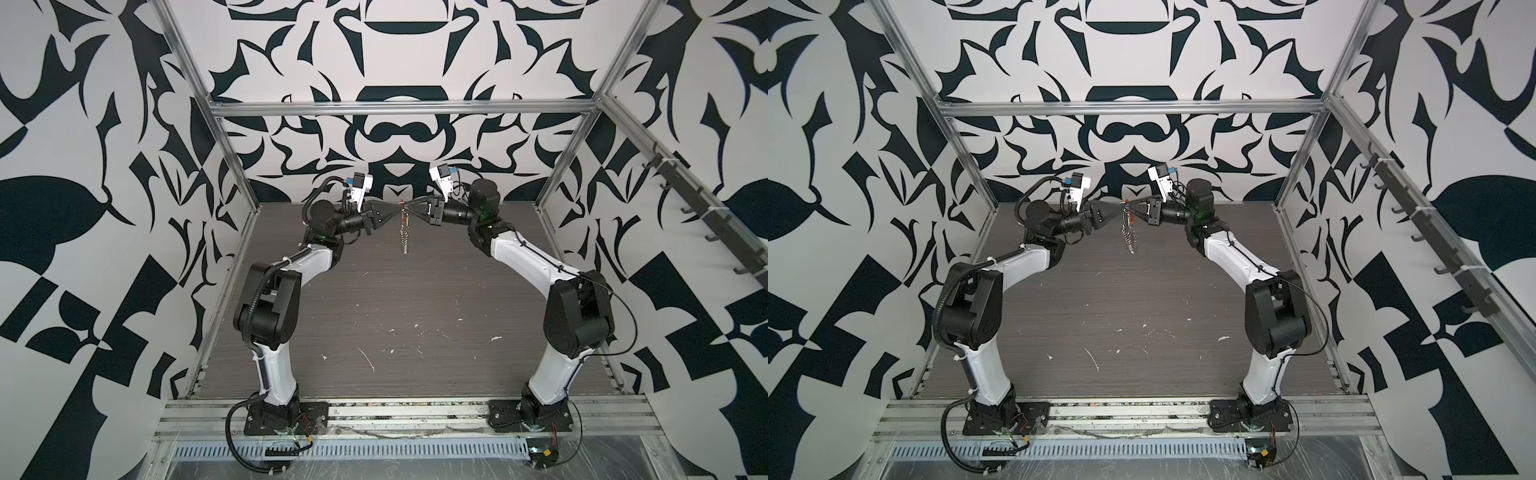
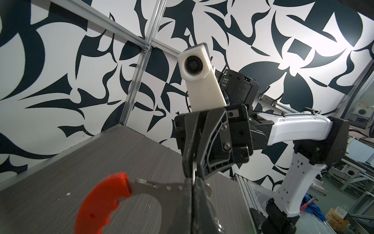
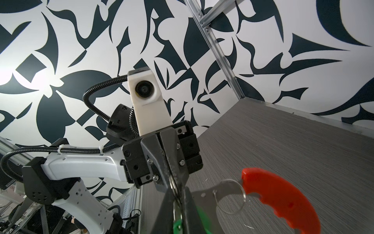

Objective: Attach keys to a key ring
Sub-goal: Insert the key into the keyring.

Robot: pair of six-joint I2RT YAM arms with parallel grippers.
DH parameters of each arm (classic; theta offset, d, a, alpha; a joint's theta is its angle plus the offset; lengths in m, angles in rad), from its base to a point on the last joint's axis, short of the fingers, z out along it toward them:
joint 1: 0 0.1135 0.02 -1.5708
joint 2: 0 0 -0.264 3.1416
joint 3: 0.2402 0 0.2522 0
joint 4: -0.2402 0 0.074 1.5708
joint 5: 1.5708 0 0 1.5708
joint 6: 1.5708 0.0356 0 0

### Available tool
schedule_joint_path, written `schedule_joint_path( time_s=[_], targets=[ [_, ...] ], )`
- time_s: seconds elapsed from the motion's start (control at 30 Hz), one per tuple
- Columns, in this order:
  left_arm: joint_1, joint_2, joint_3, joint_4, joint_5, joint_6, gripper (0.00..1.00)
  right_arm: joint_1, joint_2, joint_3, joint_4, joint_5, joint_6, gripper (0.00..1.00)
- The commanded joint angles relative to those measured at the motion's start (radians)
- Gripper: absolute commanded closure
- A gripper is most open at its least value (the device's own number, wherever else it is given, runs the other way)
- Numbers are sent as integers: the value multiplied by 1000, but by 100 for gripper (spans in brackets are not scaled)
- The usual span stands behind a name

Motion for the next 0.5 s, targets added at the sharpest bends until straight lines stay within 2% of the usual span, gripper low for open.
schedule_joint_path(
  time_s=[0.0, 0.07, 0.2, 0.33, 0.37, 0.47],
  targets=[
    [1, 15, 28, 58, -18, -8, 100, 25, -4, 28, 64, -30, 24, 91],
    [1, 16, 28, 59, -19, -11, 100, 25, -5, 27, 65, -30, 23, 100],
    [1, 16, 27, 59, -19, -14, 100, 27, -16, 30, 50, -11, 6, 100],
    [2, 18, 19, 46, -21, -4, 100, 27, -64, 25, -99, 87, -149, 100],
    [4, 18, 16, 36, -23, -1, 98, 27, -82, 21, -148, 122, -209, 100],
    [12, 14, -1, 20, -29, 17, 77, 27, -122, 4, -228, 200, -332, 100]
  ],
)
